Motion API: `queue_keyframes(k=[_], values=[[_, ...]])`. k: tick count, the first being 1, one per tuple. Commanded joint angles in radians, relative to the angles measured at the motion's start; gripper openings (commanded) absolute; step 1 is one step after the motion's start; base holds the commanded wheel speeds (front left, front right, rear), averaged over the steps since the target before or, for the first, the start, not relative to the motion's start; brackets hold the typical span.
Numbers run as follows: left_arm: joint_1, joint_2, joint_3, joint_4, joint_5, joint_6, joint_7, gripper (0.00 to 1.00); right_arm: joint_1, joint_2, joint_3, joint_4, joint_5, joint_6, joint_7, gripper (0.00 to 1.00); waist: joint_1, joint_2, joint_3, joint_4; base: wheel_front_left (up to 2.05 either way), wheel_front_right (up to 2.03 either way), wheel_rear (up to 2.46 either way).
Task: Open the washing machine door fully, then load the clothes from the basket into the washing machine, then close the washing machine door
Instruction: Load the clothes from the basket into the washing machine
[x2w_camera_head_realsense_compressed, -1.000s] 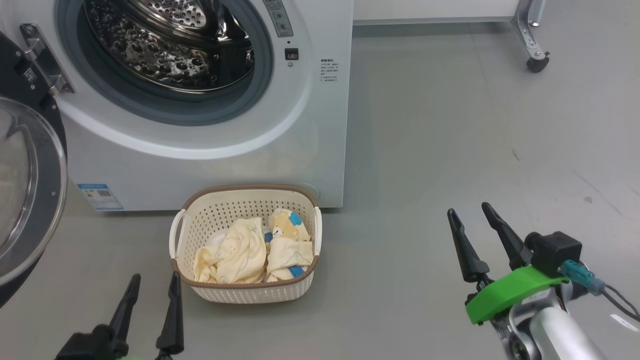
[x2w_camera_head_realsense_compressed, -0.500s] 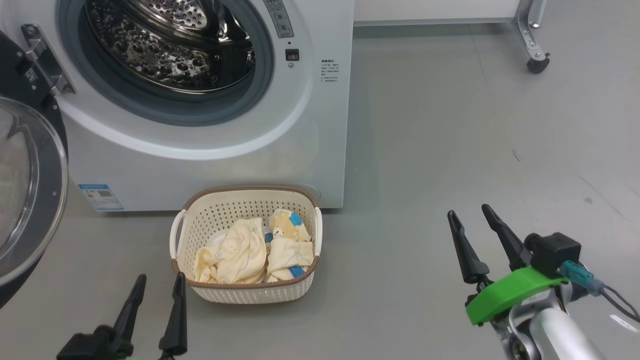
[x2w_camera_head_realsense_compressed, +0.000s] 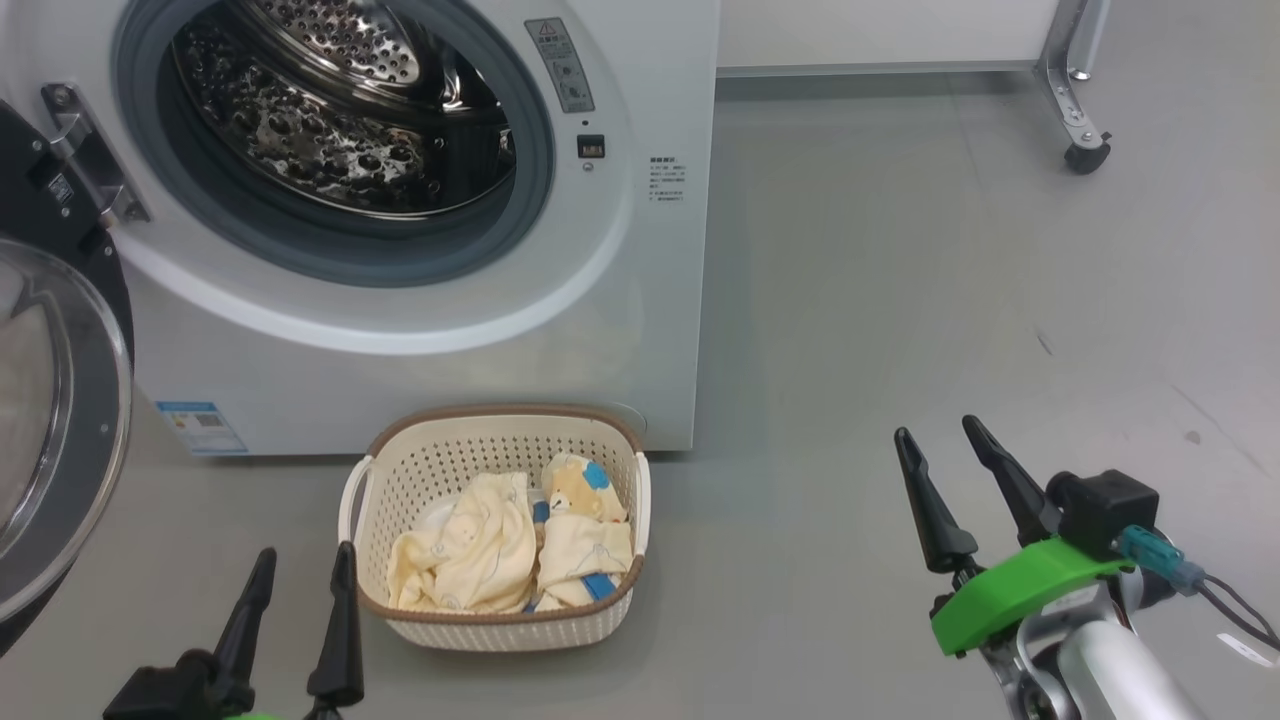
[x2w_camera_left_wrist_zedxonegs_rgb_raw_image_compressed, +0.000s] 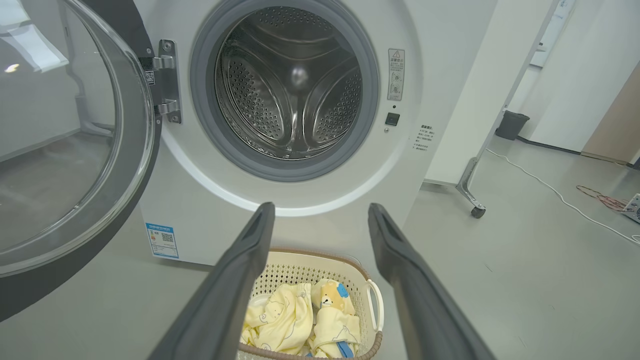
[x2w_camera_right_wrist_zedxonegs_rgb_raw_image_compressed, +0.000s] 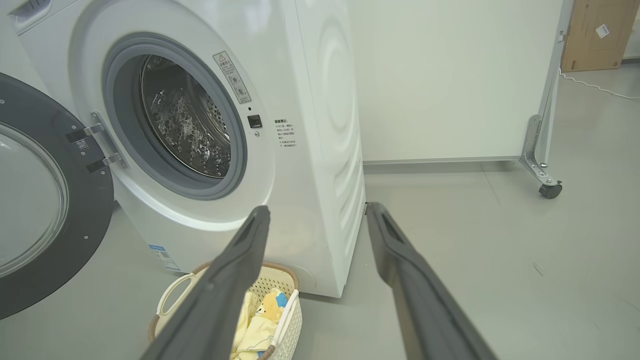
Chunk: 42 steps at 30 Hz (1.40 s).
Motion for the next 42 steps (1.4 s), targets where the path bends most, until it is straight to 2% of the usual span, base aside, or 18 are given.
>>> queue_keyframes(k=[1,11,42], values=[[-0.054,0.01,0.04,-0.028,0.013,0.003,-0.013,1.0,-0.026,-0.005,0.018,-0.029,-0.001,-0.003,-0.011,1.0,0.0,-0.0001,-0.002,0.001,1.74,-1.74,0.0],[-0.051,0.01,0.032,-0.022,0.046,0.004,-0.014,1.0,-0.026,-0.007,0.029,-0.023,0.003,-0.003,-0.011,1.0,0.0,-0.0001,-0.011,0.01,0.99,-0.99,0.0],[-0.049,-0.024,0.048,-0.013,0.089,-0.02,-0.014,1.0,-0.028,-0.014,0.028,-0.023,0.004,-0.003,-0.011,1.0,0.0,-0.0001,0.005,0.01,0.01,-0.01,0.0]])
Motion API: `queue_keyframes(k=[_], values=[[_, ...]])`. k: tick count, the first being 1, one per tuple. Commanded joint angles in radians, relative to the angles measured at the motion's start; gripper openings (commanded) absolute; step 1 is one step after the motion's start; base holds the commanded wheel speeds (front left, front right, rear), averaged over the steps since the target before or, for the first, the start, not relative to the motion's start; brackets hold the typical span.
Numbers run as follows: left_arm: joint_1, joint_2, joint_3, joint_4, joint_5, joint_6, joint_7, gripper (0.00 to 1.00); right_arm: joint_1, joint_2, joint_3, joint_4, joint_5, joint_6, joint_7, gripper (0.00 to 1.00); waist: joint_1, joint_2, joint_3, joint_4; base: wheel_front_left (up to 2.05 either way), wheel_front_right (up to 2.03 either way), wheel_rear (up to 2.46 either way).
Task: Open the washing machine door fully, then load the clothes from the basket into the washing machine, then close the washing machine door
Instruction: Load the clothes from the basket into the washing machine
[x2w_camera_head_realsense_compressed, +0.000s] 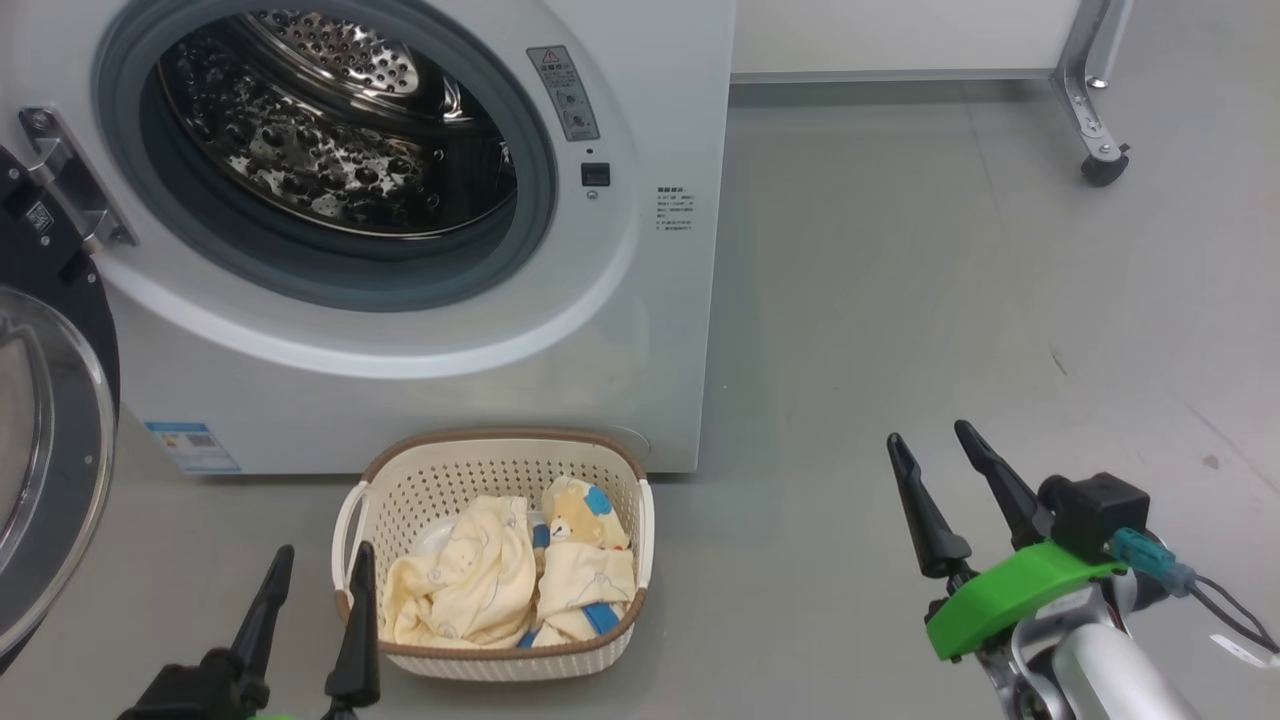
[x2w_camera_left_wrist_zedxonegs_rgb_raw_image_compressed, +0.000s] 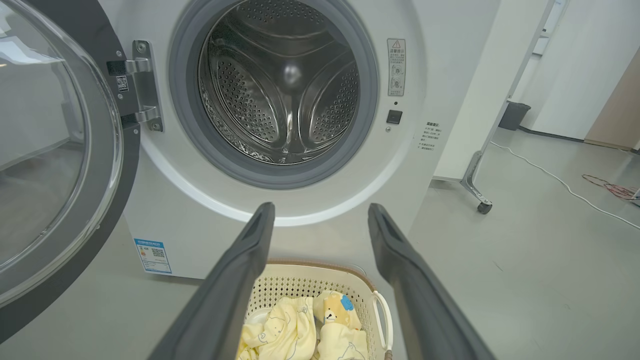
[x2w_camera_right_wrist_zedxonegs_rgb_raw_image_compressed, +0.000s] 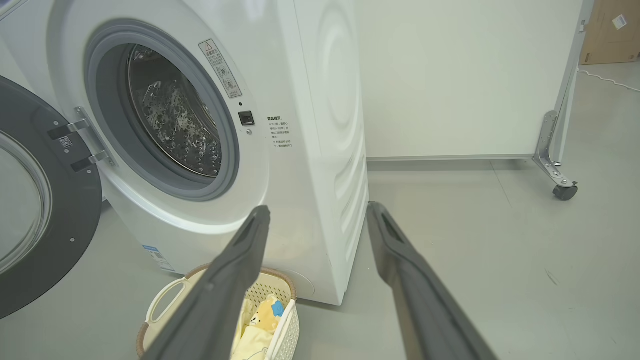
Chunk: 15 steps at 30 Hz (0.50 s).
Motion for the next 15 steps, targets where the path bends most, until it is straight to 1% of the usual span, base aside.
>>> queue_keyframes(k=[1,11,15], values=[[-0.044,0.004,0.042,-0.027,0.014,-0.006,-0.014,1.0,-0.028,-0.012,0.011,-0.03,0.002,-0.003,-0.011,1.0,0.0,0.0,0.003,0.0,0.0,0.0,0.0],[-0.048,-0.004,0.044,-0.026,0.026,-0.011,-0.014,1.0,-0.028,-0.01,0.005,-0.035,0.0,-0.003,-0.011,1.0,0.0,0.0,0.019,-0.001,0.0,0.0,0.0],[-0.057,-0.008,0.041,-0.019,0.029,-0.014,-0.014,1.0,-0.035,-0.007,-0.016,-0.024,-0.007,-0.003,-0.011,1.0,0.0,0.0,0.047,-0.013,0.0,0.0,0.0]])
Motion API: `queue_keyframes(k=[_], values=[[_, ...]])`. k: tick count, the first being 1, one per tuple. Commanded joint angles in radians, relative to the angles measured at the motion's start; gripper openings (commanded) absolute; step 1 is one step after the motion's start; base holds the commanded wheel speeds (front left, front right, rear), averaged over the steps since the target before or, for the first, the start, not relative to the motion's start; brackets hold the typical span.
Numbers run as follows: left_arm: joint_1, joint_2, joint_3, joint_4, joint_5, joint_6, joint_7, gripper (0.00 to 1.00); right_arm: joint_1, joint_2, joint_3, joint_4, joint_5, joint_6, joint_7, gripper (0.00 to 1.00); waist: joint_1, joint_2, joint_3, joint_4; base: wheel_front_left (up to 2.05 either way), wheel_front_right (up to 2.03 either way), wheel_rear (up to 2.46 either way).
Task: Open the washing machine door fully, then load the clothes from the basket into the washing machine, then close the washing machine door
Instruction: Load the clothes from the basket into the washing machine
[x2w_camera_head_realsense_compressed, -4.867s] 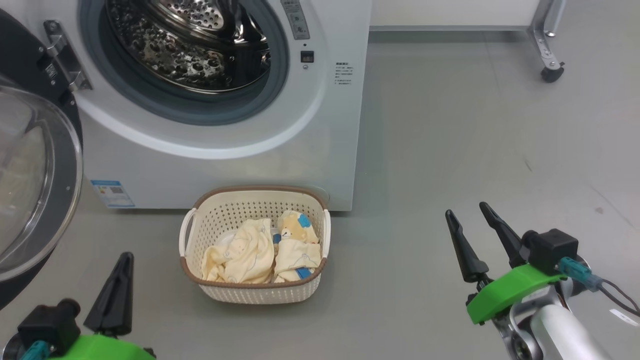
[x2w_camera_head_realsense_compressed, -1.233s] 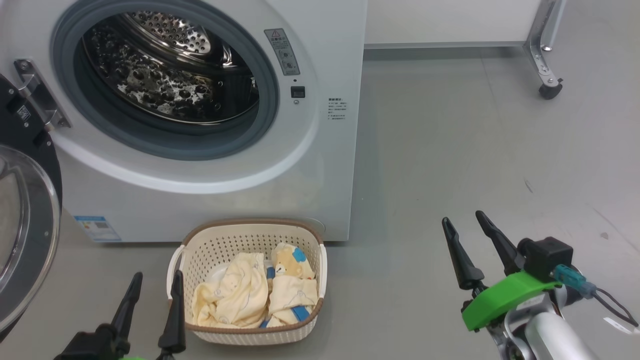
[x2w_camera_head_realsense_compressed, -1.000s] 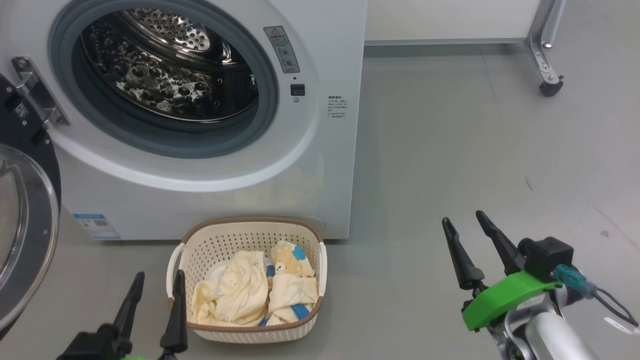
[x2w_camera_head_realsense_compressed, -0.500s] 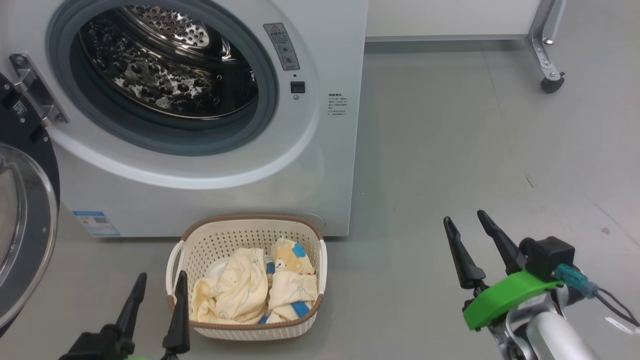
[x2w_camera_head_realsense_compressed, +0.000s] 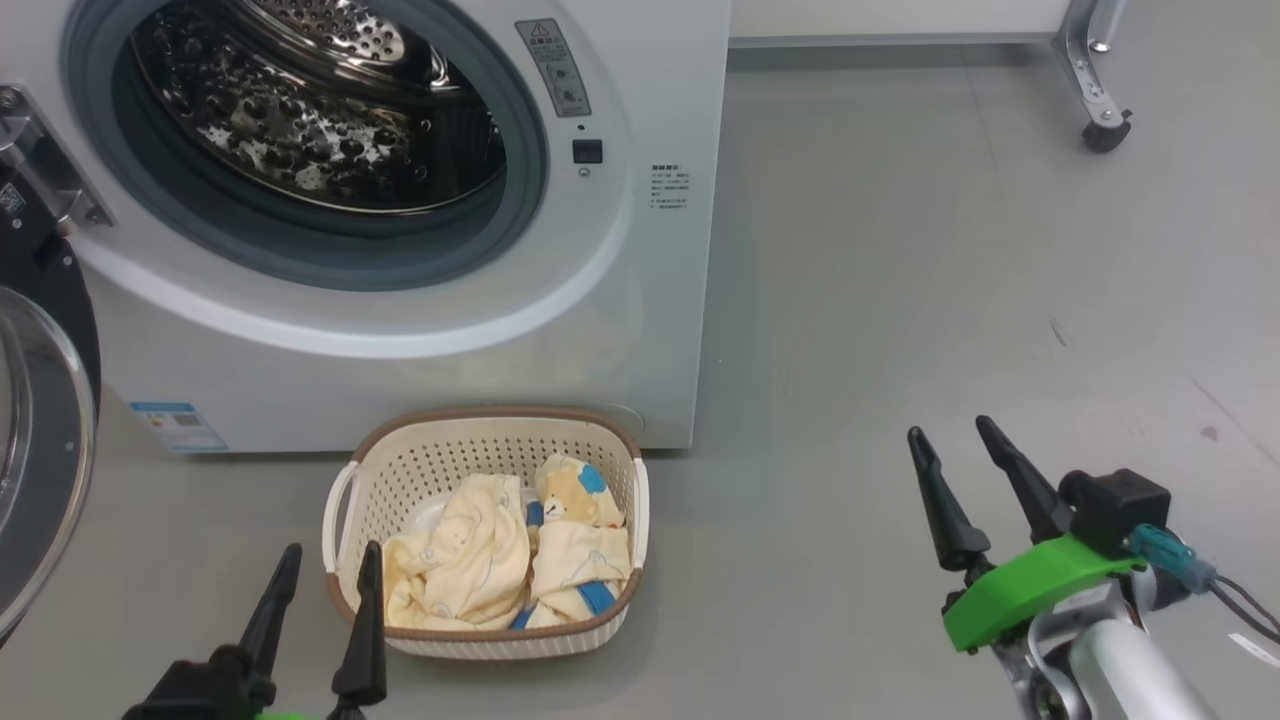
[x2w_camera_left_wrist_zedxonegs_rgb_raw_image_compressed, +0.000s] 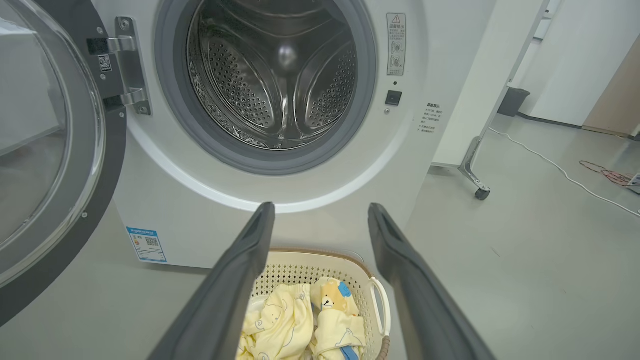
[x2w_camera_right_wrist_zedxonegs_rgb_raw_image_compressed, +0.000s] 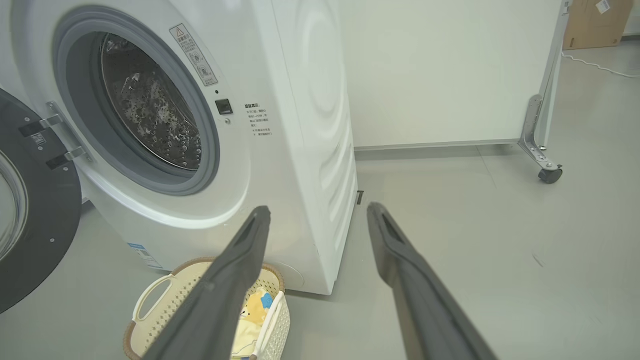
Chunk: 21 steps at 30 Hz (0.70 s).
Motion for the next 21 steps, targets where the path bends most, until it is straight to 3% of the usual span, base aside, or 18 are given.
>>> queue_keyframes(k=[1,7,21], values=[[-0.06,0.003,0.036,-0.022,0.012,-0.007,-0.014,1.0,-0.037,-0.007,-0.008,-0.019,-0.013,-0.003,-0.011,1.0,0.0,0.0,0.021,-0.01,0.0,0.0,0.0],[-0.118,-0.005,0.023,0.012,0.018,-0.017,-0.014,1.0,-0.066,0.01,-0.072,-0.016,-0.053,-0.003,-0.011,1.0,0.0,0.0,0.13,-0.041,0.0,0.0,0.0],[-0.362,0.026,-0.023,0.202,0.05,-0.056,-0.006,1.0,-0.143,0.027,-0.075,-0.08,-0.07,-0.003,-0.011,1.0,0.0,0.0,0.427,-0.137,0.0,0.0,0.0]])
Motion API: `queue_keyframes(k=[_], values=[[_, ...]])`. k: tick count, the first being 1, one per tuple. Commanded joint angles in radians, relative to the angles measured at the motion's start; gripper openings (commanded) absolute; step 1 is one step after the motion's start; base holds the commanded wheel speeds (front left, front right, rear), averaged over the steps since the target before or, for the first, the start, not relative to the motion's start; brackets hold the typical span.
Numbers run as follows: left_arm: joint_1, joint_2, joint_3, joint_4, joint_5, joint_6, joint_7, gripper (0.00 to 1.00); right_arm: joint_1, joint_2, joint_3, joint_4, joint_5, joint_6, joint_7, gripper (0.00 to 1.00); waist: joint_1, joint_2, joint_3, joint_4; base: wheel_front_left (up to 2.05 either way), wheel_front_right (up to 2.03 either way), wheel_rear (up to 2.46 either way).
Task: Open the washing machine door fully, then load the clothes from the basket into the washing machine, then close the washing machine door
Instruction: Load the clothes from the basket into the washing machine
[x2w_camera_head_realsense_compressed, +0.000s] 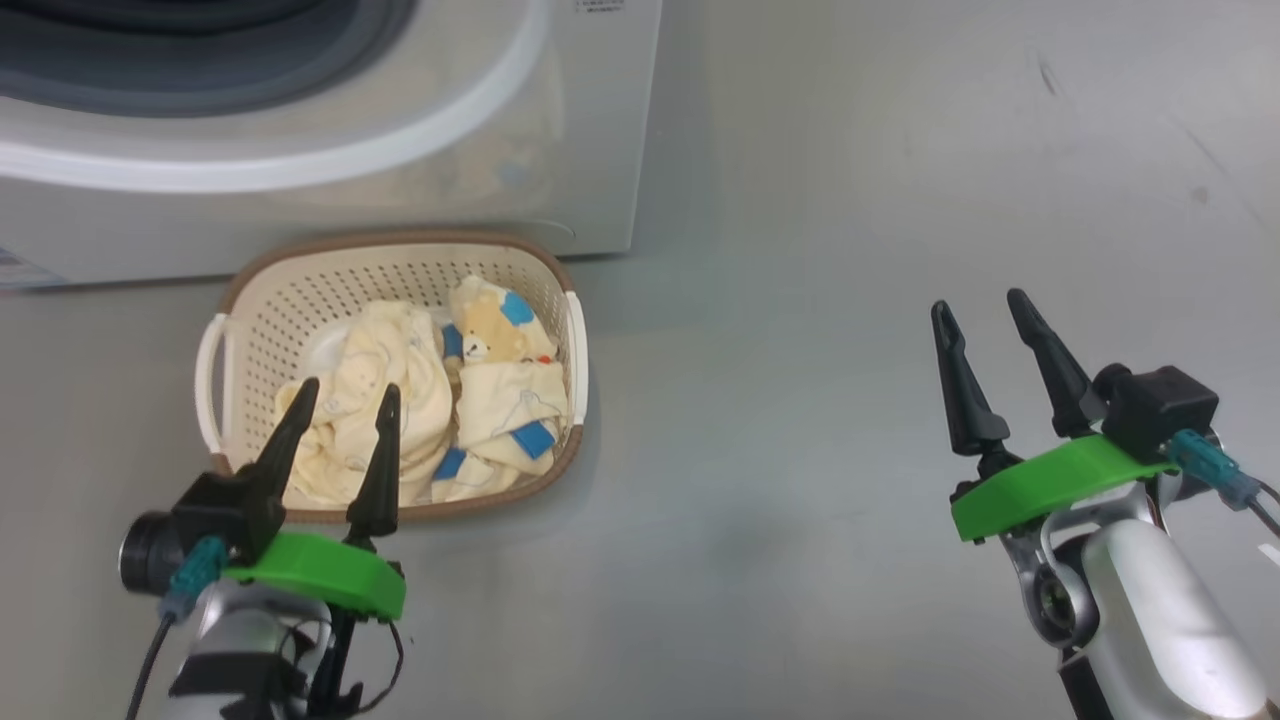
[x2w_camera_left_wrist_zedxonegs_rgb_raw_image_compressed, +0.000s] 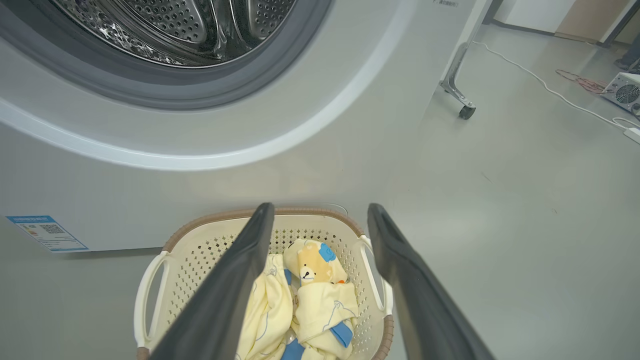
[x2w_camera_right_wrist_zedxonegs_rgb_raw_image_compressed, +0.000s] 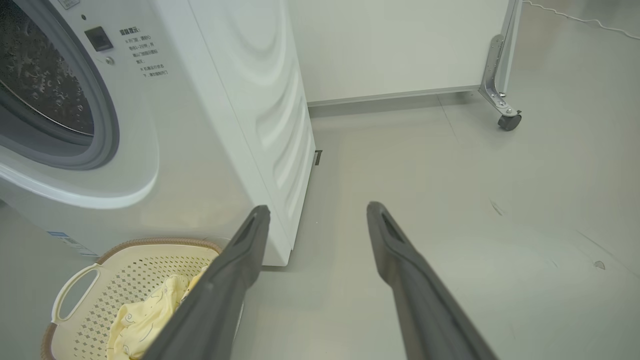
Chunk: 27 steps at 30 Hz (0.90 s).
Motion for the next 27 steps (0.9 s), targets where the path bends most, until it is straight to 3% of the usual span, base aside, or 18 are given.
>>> queue_keyframes(k=[1,15,27], values=[[-0.034,0.029,0.028,-0.014,0.009,-0.002,-0.005,1.0,-0.021,0.001,0.016,-0.036,-0.008,-0.003,-0.01,1.0,-0.0003,0.0,0.084,-0.048,0.0,0.0,0.0],[-0.433,0.111,-0.087,0.383,-0.018,-0.035,0.103,1.0,-0.05,0.031,0.011,-0.104,0.0,-0.003,-0.01,1.0,-0.0003,0.0,0.361,-0.159,0.0,0.0,0.0],[-0.677,0.15,-0.255,0.655,-0.179,-0.035,0.215,1.0,-0.041,0.045,0.017,-0.136,0.013,-0.003,-0.01,1.0,-0.0003,0.0,0.472,-0.2,0.0,0.0,0.0]])
